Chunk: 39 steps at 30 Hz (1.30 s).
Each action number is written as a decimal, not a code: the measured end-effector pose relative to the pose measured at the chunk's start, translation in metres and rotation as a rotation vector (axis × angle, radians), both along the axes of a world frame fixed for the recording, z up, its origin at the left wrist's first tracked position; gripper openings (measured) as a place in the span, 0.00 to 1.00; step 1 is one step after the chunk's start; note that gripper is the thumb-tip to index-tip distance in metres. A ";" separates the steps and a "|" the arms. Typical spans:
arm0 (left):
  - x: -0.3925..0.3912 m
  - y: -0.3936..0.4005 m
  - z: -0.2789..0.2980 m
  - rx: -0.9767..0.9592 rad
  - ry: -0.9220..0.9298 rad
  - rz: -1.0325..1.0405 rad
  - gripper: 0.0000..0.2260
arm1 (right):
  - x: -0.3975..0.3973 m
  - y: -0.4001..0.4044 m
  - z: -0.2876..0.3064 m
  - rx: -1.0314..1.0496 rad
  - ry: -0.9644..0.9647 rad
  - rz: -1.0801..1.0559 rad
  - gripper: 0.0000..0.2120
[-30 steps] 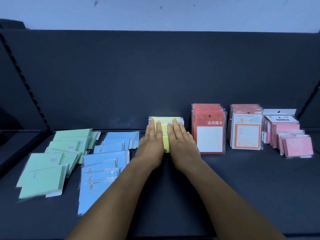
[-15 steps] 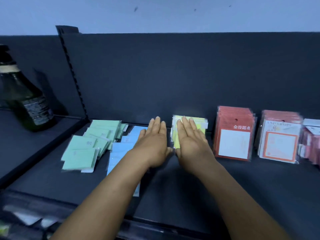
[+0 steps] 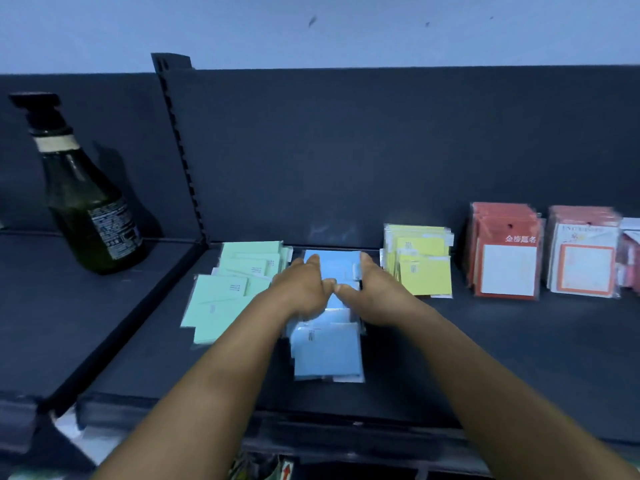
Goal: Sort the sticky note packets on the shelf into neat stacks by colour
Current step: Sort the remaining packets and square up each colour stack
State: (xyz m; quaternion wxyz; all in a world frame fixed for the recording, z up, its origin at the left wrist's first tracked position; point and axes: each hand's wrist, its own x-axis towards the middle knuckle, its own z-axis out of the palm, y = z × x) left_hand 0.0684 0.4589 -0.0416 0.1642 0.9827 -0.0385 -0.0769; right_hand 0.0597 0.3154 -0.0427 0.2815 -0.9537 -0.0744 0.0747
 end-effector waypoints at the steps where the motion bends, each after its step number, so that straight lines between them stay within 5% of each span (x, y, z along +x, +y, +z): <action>1: 0.003 0.004 -0.001 -0.031 0.018 -0.001 0.32 | 0.001 0.003 -0.001 0.023 0.016 -0.037 0.39; 12: 0.032 0.005 0.003 -0.196 0.095 0.011 0.35 | 0.033 0.010 -0.005 0.080 0.138 -0.277 0.38; 20: 0.054 0.011 0.003 -0.215 0.234 0.078 0.48 | 0.053 0.011 -0.018 0.156 0.115 -0.288 0.33; 24: 0.054 0.010 0.002 -0.340 0.201 0.114 0.51 | 0.054 0.005 -0.020 0.265 0.096 -0.289 0.30; 27: 0.051 0.009 -0.006 -0.547 0.185 0.138 0.42 | 0.052 0.001 -0.019 0.375 0.073 -0.314 0.25; 35: 0.036 0.010 -0.016 -0.711 0.063 0.146 0.65 | 0.045 -0.005 -0.014 0.535 0.115 -0.320 0.29; 39: 0.022 0.015 -0.016 -0.778 0.020 0.081 0.61 | 0.036 -0.015 -0.001 0.550 0.154 -0.187 0.24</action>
